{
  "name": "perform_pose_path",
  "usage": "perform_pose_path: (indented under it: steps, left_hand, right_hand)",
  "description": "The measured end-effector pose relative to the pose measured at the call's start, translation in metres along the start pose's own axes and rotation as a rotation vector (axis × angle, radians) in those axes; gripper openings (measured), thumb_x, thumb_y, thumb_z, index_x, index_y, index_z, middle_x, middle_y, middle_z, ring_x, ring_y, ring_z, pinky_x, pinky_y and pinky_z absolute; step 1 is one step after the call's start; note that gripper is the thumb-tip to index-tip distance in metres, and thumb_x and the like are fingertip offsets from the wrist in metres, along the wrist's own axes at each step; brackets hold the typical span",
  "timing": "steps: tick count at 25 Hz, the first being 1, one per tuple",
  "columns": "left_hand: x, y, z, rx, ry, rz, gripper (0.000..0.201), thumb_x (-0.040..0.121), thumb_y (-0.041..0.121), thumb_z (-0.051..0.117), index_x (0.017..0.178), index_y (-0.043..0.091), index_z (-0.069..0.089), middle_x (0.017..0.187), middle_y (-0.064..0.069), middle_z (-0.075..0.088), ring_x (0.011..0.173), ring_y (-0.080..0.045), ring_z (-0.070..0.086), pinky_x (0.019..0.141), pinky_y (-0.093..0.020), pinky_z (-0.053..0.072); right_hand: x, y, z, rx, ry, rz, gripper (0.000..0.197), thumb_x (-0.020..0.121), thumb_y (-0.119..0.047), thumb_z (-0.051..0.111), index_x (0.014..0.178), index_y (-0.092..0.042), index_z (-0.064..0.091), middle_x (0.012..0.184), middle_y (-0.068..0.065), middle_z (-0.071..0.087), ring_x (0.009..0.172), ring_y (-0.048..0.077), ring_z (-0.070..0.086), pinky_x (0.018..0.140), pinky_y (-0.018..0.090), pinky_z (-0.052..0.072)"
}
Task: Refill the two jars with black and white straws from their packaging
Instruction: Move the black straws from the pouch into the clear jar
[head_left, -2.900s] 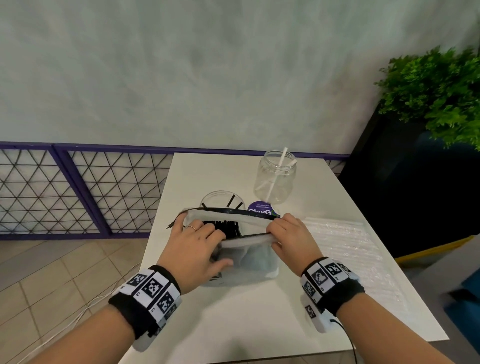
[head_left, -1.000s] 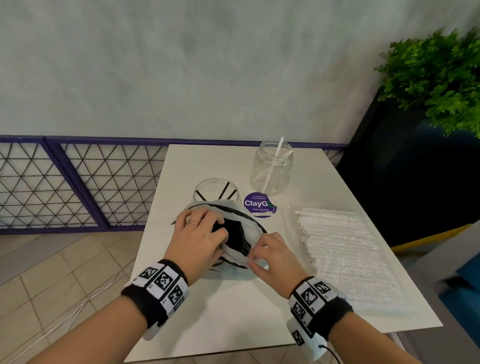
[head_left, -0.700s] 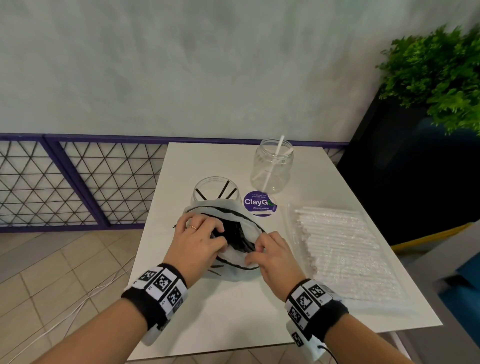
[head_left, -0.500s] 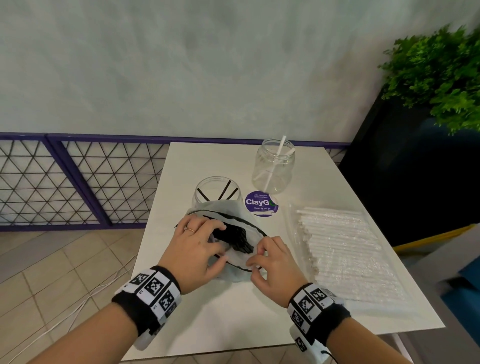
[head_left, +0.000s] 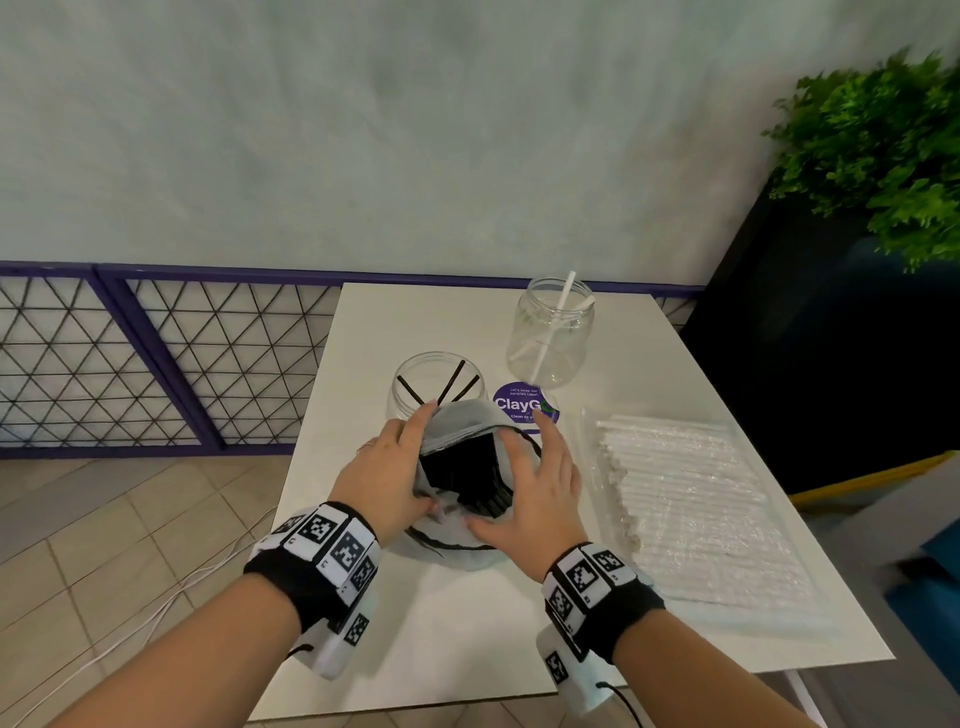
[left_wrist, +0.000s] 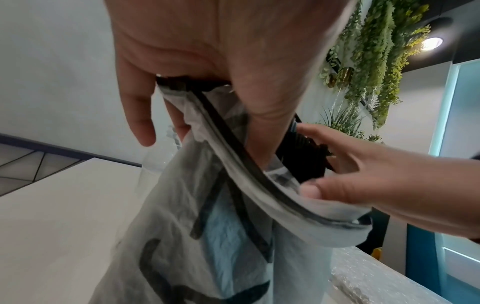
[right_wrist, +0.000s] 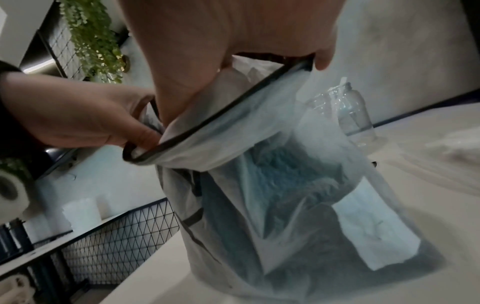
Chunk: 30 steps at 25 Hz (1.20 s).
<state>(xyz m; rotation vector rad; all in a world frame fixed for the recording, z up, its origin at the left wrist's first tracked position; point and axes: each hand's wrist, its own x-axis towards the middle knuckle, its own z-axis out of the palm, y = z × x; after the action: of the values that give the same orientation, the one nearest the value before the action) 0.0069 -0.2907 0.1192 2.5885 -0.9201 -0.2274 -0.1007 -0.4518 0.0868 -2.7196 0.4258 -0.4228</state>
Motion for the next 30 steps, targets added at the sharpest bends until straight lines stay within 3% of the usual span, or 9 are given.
perform_pose_path:
  steps: [4, 8, 12, 14, 16, 21, 23, 26, 30]
  left_hand:
    - [-0.002, 0.003, 0.004, -0.085, -0.025, 0.027, 0.100, 0.070, 0.027, 0.078, 0.148, 0.029, 0.016, 0.131, -0.004, 0.043, 0.112, -0.029, 0.055, 0.094, -0.038, 0.047]
    - [-0.003, 0.001, 0.005, -0.369, -0.034, -0.015, 0.100, 0.063, 0.019, 0.084, 0.145, 0.025, 0.025, 0.124, 0.000, 0.041, 0.111, -0.018, 0.049, 0.097, -0.027, 0.041]
    - [-0.007, -0.005, 0.002, -0.611, 0.059, -0.026, 0.074, 0.069, 0.012, 0.082, 0.127, 0.030, 0.040, 0.112, 0.008, 0.060, 0.101, -0.007, 0.057, 0.086, -0.014, 0.041]
    - [-0.010, -0.010, -0.002, -0.683, 0.049, -0.039, 0.062, 0.073, 0.010, 0.080, 0.116, 0.033, 0.043, 0.102, 0.015, 0.061, 0.093, 0.001, 0.057, 0.078, -0.005, 0.041]
    - [-0.010, -0.017, 0.000, -0.690, -0.006, -0.063, 0.050, 0.076, 0.012, 0.078, 0.107, 0.033, 0.045, 0.097, 0.013, 0.062, 0.090, -0.007, 0.059, 0.075, -0.010, 0.043]
    - [-0.011, -0.015, -0.011, -0.502, -0.013, -0.064, 0.056, 0.075, 0.016, 0.076, 0.119, 0.029, 0.043, 0.115, 0.002, 0.057, 0.111, -0.020, 0.054, 0.090, -0.026, 0.044]
    - [-0.016, -0.004, -0.020, -0.231, -0.010, 0.042, 0.091, 0.066, 0.035, 0.076, 0.142, 0.033, 0.026, 0.145, 0.000, 0.033, 0.134, -0.023, 0.034, 0.111, -0.040, 0.033]
    - [-0.016, 0.018, -0.021, 0.154, -0.076, 0.183, 0.121, 0.053, 0.073, 0.066, 0.147, 0.044, -0.004, 0.159, 0.009, -0.007, 0.147, -0.020, -0.005, 0.117, -0.056, 0.010]
    - [-0.002, 0.021, -0.010, 0.297, -0.068, 0.193, 0.121, 0.055, 0.071, 0.069, 0.148, 0.038, 0.001, 0.157, 0.011, 0.006, 0.141, -0.021, 0.021, 0.109, -0.047, 0.030]
  right_hand:
    - [0.012, -0.007, 0.006, 0.291, -0.131, 0.057, 0.102, 0.056, -0.053, 0.072, 0.140, -0.028, 0.021, 0.142, 0.000, 0.033, 0.124, 0.023, 0.044, 0.097, 0.042, 0.046]
    - [0.018, -0.004, 0.001, 0.562, -0.094, 0.063, 0.071, 0.068, -0.030, 0.072, 0.128, -0.039, 0.035, 0.113, -0.010, 0.060, 0.103, 0.007, 0.059, 0.088, 0.035, 0.052]
    - [0.020, 0.002, -0.019, 0.793, -0.091, 0.049, 0.058, 0.079, -0.006, 0.069, 0.126, -0.035, 0.049, 0.106, -0.013, 0.064, 0.098, -0.001, 0.061, 0.087, 0.017, 0.049]
    - [0.020, 0.009, -0.023, 0.828, -0.131, 0.053, 0.053, 0.081, -0.006, 0.071, 0.125, -0.031, 0.053, 0.109, -0.015, 0.062, 0.101, -0.002, 0.059, 0.091, 0.014, 0.046]
    - [0.016, 0.018, -0.021, 0.807, -0.235, 0.070, 0.053, 0.082, -0.012, 0.072, 0.126, -0.035, 0.053, 0.115, -0.015, 0.061, 0.106, -0.004, 0.057, 0.094, 0.016, 0.044]
    - [0.011, 0.026, -0.016, 0.810, -0.311, 0.102, 0.063, 0.077, -0.010, 0.076, 0.128, -0.037, 0.051, 0.124, -0.014, 0.058, 0.110, -0.011, 0.053, 0.090, 0.007, 0.040]
    - [0.011, 0.024, -0.017, 0.847, -0.291, 0.106, 0.069, 0.074, -0.006, 0.078, 0.131, -0.031, 0.050, 0.126, -0.018, 0.055, 0.111, -0.014, 0.051, 0.089, 0.006, 0.040]
    - [0.008, 0.021, -0.014, 0.798, -0.280, 0.083, 0.071, 0.070, -0.008, 0.081, 0.127, -0.038, 0.050, 0.127, -0.014, 0.056, 0.116, -0.009, 0.051, 0.097, 0.011, 0.040]
    - [0.003, 0.017, -0.016, 0.656, -0.361, -0.021, 0.083, 0.067, -0.018, 0.080, 0.136, -0.039, 0.038, 0.132, -0.016, 0.051, 0.122, -0.004, 0.048, 0.104, 0.018, 0.039]
